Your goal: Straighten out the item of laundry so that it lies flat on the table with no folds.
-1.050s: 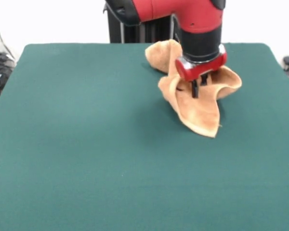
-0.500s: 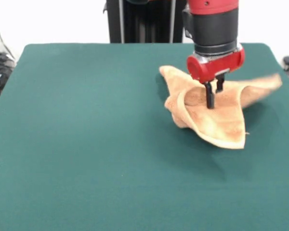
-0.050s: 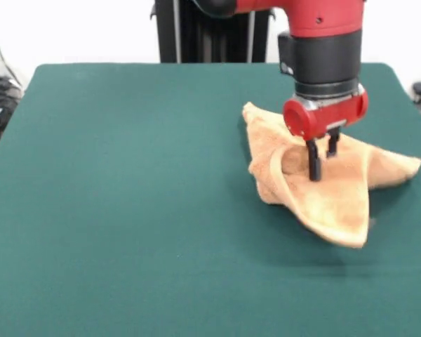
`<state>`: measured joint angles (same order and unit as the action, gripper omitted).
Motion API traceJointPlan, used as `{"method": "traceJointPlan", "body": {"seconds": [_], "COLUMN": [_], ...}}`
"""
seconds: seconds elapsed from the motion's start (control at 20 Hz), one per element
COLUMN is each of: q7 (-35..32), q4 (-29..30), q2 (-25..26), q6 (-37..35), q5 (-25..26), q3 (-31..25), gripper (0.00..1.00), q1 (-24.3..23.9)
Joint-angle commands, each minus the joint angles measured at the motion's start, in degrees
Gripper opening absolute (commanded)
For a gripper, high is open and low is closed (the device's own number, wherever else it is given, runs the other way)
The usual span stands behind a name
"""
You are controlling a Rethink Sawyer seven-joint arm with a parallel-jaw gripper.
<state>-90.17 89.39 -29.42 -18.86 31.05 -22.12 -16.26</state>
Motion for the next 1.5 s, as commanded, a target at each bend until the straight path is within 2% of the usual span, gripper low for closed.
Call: {"method": "traceJointPlan", "body": {"seconds": [0.05,0.35,0.45,0.7,1.0,1.25,1.5], "q7": [-7.02,-7.81,-7.78,-4.14,-3.27,-0.12,1.8], "q4": [-3.13,-2.89,-2.6,-0.1,0.13,-0.72,-2.79], "q2": [4.86,3.83,2.02,-1.62,-1.52,-0.63,2.17], "q6": [4.09,4.98,5.0,-3.86,-7.62,-12.22,-13.46], "q5": [2.27,1.66,1.33,-2.4,-2.35,0.69,3.67], "q3": [2.82,4.46,4.89,2.16,4.34,7.58,9.24], "gripper": [1.0,1.0,1.0,1.0,1.0,1.0,1.0], "q1": [3.61,4.59,4.93,2.91,3.79,4.96,5.13]}}
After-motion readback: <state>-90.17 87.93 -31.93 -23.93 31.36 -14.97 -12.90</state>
